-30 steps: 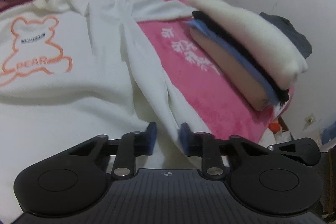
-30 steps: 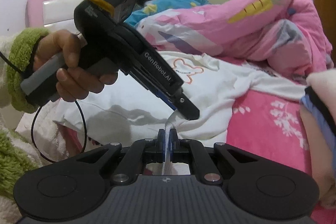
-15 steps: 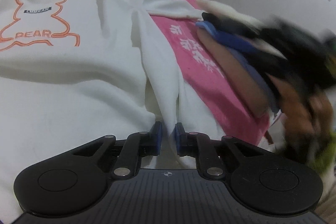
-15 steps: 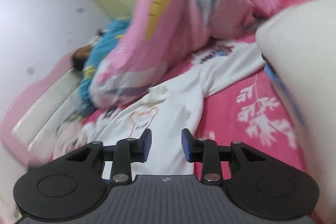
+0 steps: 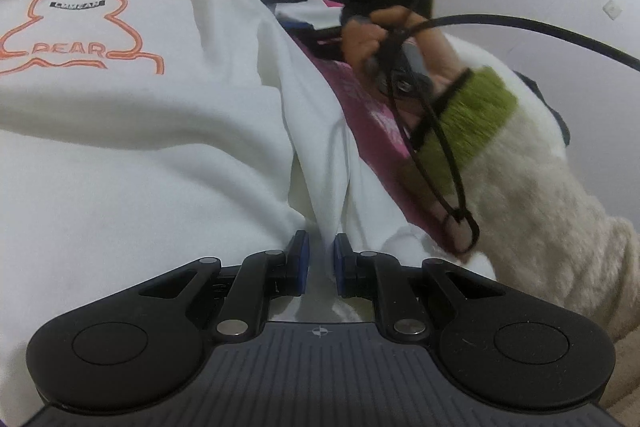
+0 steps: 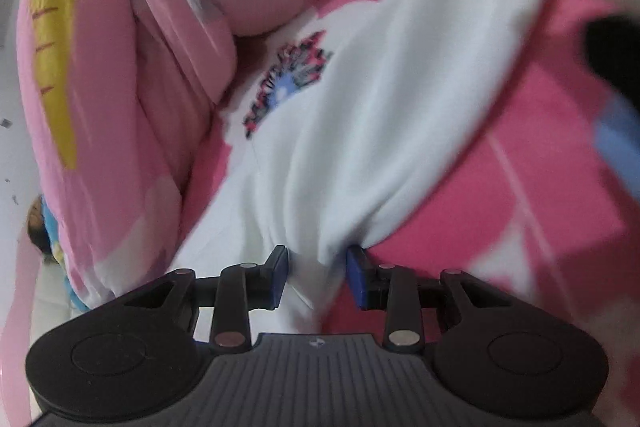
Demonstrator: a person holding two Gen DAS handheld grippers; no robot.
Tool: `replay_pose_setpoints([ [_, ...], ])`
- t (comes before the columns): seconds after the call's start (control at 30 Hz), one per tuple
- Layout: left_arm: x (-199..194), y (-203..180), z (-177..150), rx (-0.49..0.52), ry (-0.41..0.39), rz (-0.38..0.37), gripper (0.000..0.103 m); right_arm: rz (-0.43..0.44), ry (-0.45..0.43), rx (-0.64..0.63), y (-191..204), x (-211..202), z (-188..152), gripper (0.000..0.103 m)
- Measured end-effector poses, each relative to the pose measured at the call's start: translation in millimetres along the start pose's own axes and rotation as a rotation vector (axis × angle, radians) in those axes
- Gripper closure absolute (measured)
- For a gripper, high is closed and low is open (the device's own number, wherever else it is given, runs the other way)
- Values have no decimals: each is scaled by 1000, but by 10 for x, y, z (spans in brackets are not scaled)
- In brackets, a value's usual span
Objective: Fold clothes
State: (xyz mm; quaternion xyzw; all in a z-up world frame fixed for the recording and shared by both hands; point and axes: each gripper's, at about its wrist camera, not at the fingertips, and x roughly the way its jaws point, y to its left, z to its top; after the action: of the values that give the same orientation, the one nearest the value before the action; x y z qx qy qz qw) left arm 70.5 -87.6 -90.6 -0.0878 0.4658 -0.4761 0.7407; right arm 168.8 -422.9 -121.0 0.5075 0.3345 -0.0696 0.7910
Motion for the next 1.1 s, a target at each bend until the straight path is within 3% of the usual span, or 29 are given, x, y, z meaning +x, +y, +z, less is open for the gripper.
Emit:
replay_pose_setpoints([
  [0.07, -2, 18, -14, -6, -3, -7, 91, -2, -13, 0, 6, 67, 41, 92],
  [0.1, -3, 24, -21, -9, -4, -10, 91, -3, -14, -10, 11, 86, 70, 95],
  [0.17, -21, 23, -27, -10, -8, -18, 91, 13, -43, -57, 98, 14, 142, 96],
  [0.3, -20, 25, -14, -16, -12, -38, 90, 20, -183, -310, 594, -390, 262, 96],
  [0.4, 9, 67, 27, -36, -14, -34, 88, -64, -254, -523, 957, -508, 304, 97],
  [0.5, 24, 102, 17, -61, 2, -51, 87, -210, -299, -711, 1116, -305, 297, 97],
  [0.57, 9, 86, -13, -49, 3, -49, 87, -293, -256, -733, 1027, -58, 345, 97],
  [0.67, -13, 77, -43, -46, 5, -45, 87, -403, -97, -644, 673, 326, 469, 89],
  [0.7, -16, 71, -44, -47, 5, -44, 87, -401, -85, -611, 589, 323, 482, 88],
  [0.77, -32, 60, -13, -41, 4, -39, 87, -381, -107, -537, 554, 158, 488, 74],
  [0.8, -34, 58, -8, -37, 4, -35, 87, -398, -128, -533, 608, 11, 449, 59],
  [0.93, -49, -3, -12, -3, -4, -5, 86, -392, -223, -604, 886, -622, 163, 55],
  [1.1, -142, -65, -47, 46, -12, 50, 83, -182, -276, -757, 1074, -1727, -515, 53],
])
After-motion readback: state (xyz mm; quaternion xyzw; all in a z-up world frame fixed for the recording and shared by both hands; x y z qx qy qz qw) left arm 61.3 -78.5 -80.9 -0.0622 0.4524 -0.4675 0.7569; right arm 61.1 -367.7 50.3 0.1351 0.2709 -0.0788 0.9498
